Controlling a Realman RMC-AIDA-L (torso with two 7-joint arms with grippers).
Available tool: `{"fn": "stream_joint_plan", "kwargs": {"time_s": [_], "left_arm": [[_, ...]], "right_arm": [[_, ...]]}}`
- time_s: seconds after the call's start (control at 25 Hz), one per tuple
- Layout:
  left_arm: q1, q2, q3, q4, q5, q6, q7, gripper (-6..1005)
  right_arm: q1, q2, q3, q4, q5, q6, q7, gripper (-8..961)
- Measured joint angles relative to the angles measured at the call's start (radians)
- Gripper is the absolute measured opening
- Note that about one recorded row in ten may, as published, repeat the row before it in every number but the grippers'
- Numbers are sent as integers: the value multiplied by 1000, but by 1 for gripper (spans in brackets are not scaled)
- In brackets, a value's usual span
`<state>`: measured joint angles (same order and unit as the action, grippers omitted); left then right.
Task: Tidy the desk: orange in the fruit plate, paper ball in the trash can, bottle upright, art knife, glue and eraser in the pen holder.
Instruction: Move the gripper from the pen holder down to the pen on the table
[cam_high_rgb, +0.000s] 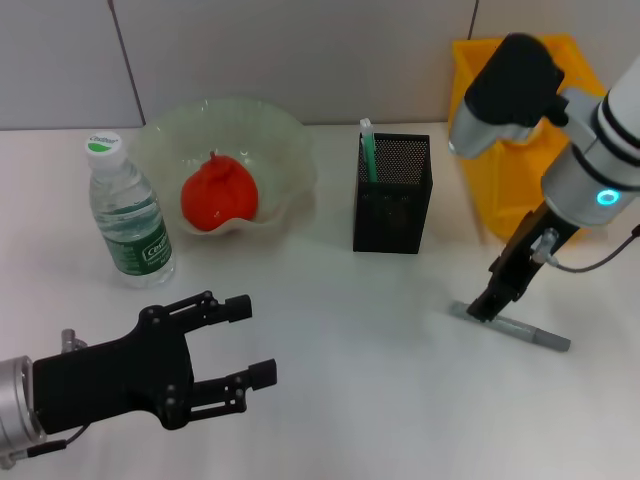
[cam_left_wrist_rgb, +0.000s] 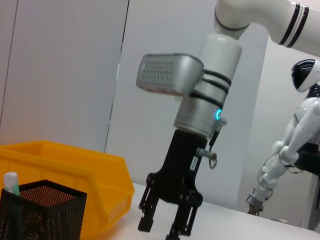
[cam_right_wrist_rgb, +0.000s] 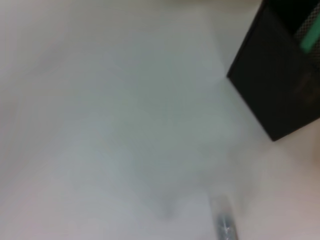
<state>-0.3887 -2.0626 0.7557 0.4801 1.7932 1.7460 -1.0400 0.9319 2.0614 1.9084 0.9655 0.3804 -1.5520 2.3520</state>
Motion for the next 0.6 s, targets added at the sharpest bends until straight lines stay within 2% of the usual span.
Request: {"fn": "stream_joint_plan", "kwargs": {"time_s": [0.6], "left_arm": [[6, 0, -1, 0, 0, 3, 0, 797]], "right_arm": [[6, 15, -32, -130, 0, 122, -74, 662]]}}
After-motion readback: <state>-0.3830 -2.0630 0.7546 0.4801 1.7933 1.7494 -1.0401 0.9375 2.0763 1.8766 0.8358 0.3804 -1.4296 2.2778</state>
